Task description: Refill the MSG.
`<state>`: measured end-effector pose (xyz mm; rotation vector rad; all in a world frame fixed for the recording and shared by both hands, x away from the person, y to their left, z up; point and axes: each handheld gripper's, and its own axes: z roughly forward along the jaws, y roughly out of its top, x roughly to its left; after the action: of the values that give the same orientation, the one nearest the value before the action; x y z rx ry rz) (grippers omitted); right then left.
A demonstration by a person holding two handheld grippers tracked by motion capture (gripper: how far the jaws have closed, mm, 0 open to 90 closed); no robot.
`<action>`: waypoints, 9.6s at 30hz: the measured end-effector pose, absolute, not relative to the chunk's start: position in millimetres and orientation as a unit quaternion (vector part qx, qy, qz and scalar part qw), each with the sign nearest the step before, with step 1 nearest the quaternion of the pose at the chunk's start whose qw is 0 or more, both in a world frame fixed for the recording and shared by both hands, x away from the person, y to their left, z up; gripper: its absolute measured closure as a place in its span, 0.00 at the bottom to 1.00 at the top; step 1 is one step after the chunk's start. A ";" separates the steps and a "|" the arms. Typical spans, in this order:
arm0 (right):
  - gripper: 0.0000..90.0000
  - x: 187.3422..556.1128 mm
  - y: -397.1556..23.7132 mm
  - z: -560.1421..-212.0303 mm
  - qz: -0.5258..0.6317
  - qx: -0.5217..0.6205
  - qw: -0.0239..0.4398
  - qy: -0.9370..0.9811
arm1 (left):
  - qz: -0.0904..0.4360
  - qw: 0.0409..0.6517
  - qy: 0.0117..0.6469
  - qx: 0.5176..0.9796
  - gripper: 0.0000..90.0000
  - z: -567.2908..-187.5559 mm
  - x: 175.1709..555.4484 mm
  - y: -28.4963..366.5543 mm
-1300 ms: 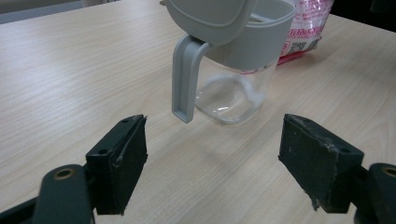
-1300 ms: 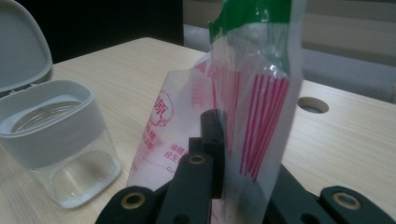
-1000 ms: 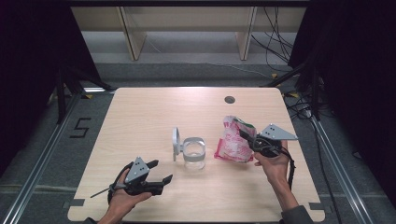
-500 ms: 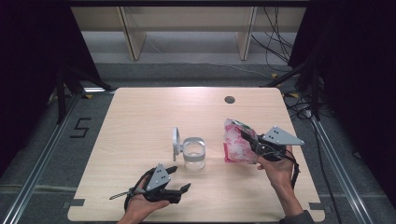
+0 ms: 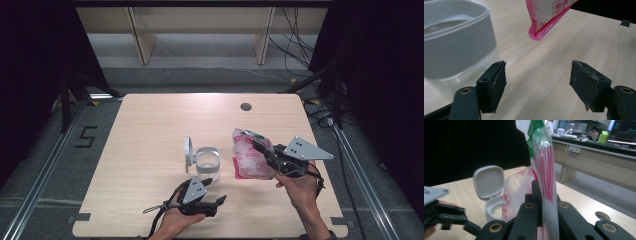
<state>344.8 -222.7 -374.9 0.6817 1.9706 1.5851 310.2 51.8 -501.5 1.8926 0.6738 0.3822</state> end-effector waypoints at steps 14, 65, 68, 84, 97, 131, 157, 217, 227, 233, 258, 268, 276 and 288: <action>1.00 331.7 -199.9 -365.4 0.606 0.215 0.228 0.731 | 0.195 0.529 0.261 0.784 0.49 -507.3 320.5 23.5; 1.00 375.6 -171.7 -350.7 0.594 0.269 0.189 0.734 | 0.275 0.539 0.288 0.742 0.93 -500.9 309.9 -10.2; 1.00 377.5 -167.8 -346.0 0.597 0.269 0.187 0.733 | 0.280 0.545 0.292 0.735 0.93 -499.1 309.0 -9.6; 1.00 384.2 -143.1 -343.1 0.585 0.259 0.192 0.744 | 0.264 0.575 0.329 0.701 0.93 -505.3 312.2 -12.0; 1.00 390.3 -137.6 -344.5 0.561 0.262 0.223 0.753 | 0.250 0.585 0.341 0.692 0.93 -508.6 325.3 -30.7; 1.00 395.7 -116.1 -346.3 0.500 0.234 0.243 0.797 | 0.237 0.598 0.349 0.682 0.93 -510.4 335.2 -42.8; 1.00 401.1 -111.3 -347.1 0.480 0.226 0.262 0.806 | 0.228 0.603 0.350 0.680 0.93 -507.8 340.2 -51.8; 1.00 406.5 -100.0 -348.4 0.455 0.225 0.249 0.825 | 0.188 0.670 0.369 0.616 0.93 -504.2 344.8 -67.8; 1.00 406.5 -98.6 -347.6 0.455 0.214 0.252 0.827 | 0.183 0.673 0.364 0.617 0.93 -502.5 347.6 -67.1; 1.00 406.4 -99.2 -346.8 0.456 0.218 0.249 0.826 | 0.183 0.673 0.364 0.617 0.93 -502.6 347.9 -66.9; 1.00 406.2 -96.6 -347.7 0.451 0.212 0.235 0.835 | 0.175 0.673 0.365 0.619 0.93 -503.0 348.7 -66.3; 1.00 405.6 -95.9 -347.0 0.450 0.217 0.230 0.835 | 0.185 0.672 0.362 0.619 0.93 -502.2 348.7 -67.0; 1.00 407.8 -94.5 -348.2 0.451 0.209 0.230 0.837 | 0.192 0.672 0.361 0.618 0.93 -502.5 348.1 -67.7; 1.00 409.7 -96.1 -346.9 0.458 0.214 0.227 0.832 | 0.214 0.669 0.348 0.621 0.93 -502.2 346.7 -69.1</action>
<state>409.7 -96.1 -346.9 0.5901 2.2936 1.2616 346.7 -69.1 -502.2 1.3989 0.7838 0.4833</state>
